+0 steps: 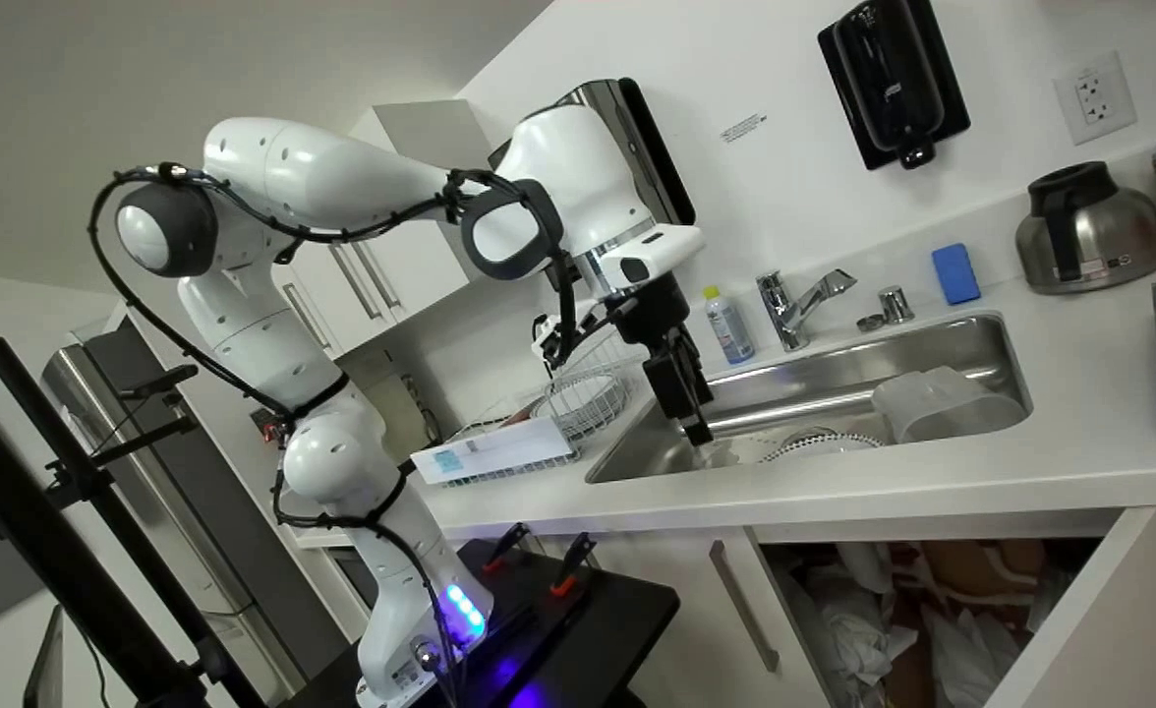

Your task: Close the cupboard below the sink

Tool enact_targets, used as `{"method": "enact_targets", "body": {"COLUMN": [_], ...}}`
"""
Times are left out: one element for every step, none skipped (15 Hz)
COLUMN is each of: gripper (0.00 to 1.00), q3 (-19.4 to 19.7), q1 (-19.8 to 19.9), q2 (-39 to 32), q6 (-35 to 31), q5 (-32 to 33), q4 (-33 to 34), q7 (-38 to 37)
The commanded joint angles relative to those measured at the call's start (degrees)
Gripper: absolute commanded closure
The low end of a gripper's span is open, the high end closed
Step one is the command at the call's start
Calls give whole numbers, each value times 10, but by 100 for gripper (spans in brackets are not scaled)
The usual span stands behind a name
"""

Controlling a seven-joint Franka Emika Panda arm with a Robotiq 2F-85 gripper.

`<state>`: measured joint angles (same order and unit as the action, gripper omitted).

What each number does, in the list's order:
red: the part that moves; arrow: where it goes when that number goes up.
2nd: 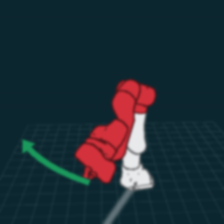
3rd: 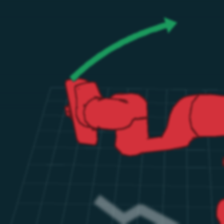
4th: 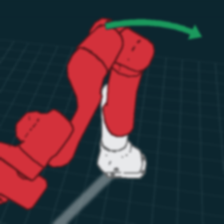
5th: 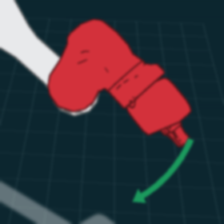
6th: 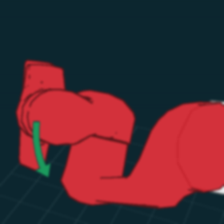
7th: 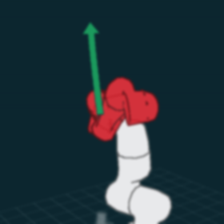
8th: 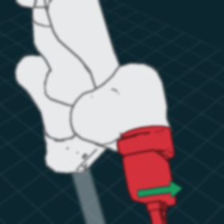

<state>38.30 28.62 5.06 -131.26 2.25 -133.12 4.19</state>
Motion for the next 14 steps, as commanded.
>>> {"method": "enact_targets", "body": {"gripper": [0,0,0,0,0,0,0,0,25,26,34,42,49,58], "q3": [28,33,33,27,19,7,-7,-23,-46,-63,-78,-92,-105,-115], "q1": [20,31,47,67,90,115,142,171,203,231,254,276,296,313], "q2": [-146,-183,-219,-256,-291,-326,-361,-395,-425,-449,-473,-498,-518,-539], "q6": [-15,-10,-4,4,9,13,16,16,12,11,13,18,24,30], "q5": [-74,-97,-121,-143,-159,-174,-188,-201,-215,-216,-214,-208,-202,-196], "q4": [91,115,140,166,193,221,252,286,320,352,384,418,451,484], "q7": [-11,-13,-15,-18,-26,-35,-50,-70,-85,-103,-124,-146,-165,-184]}}
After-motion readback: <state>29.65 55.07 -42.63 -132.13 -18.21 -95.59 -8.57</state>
